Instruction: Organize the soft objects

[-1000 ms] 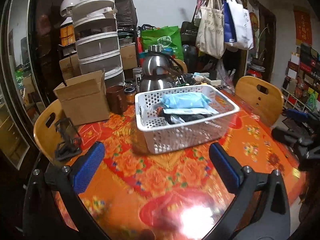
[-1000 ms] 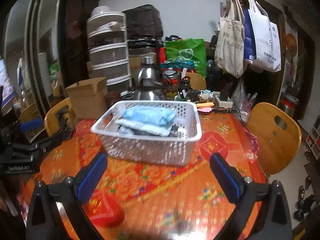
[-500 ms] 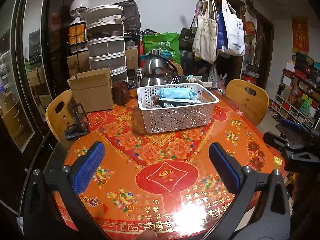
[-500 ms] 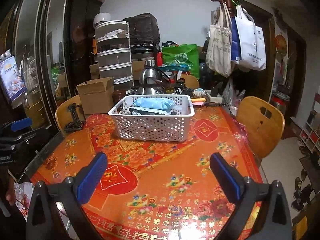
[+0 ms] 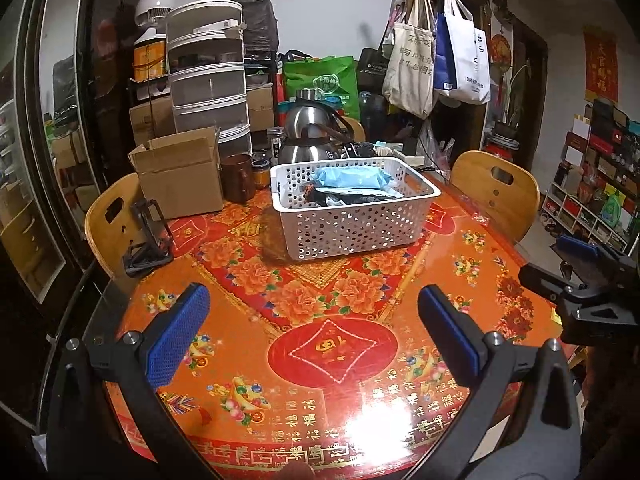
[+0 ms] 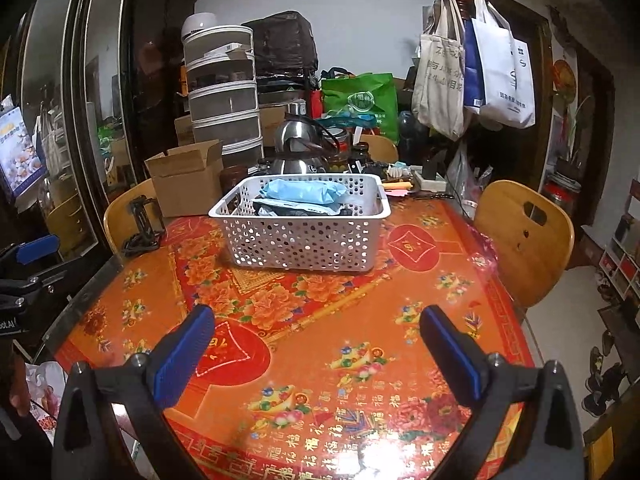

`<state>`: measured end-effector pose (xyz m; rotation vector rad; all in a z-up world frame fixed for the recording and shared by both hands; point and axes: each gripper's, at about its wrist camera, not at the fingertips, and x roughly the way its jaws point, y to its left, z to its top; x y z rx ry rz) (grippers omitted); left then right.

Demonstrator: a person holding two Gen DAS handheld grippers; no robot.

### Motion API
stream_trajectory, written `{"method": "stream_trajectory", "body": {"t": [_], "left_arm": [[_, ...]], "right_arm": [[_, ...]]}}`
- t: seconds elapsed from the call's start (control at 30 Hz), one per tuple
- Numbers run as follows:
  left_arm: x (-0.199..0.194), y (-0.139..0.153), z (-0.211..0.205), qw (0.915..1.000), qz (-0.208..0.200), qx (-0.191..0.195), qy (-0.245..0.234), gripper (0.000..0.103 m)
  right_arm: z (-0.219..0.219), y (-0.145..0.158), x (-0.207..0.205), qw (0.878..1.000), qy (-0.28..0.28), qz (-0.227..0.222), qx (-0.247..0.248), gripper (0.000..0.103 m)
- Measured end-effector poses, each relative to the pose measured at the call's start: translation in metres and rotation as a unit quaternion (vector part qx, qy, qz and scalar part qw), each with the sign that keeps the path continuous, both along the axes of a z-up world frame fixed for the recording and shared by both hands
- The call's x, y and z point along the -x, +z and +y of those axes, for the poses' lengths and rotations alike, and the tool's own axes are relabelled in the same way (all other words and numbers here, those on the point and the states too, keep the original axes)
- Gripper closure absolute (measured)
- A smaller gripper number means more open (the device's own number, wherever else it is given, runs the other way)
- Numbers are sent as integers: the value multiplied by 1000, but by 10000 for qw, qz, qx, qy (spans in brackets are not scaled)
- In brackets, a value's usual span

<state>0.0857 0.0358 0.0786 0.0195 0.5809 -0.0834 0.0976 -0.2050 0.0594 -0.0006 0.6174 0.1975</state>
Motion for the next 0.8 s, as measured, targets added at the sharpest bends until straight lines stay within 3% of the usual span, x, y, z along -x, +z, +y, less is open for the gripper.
{"method": "stream_trajectory", "body": {"t": [0.8], "left_arm": [[1,-5,-5,9999,70,8,-93,0]], "right_arm": [[0,3,4,10000,30,-26,1,1]]}}
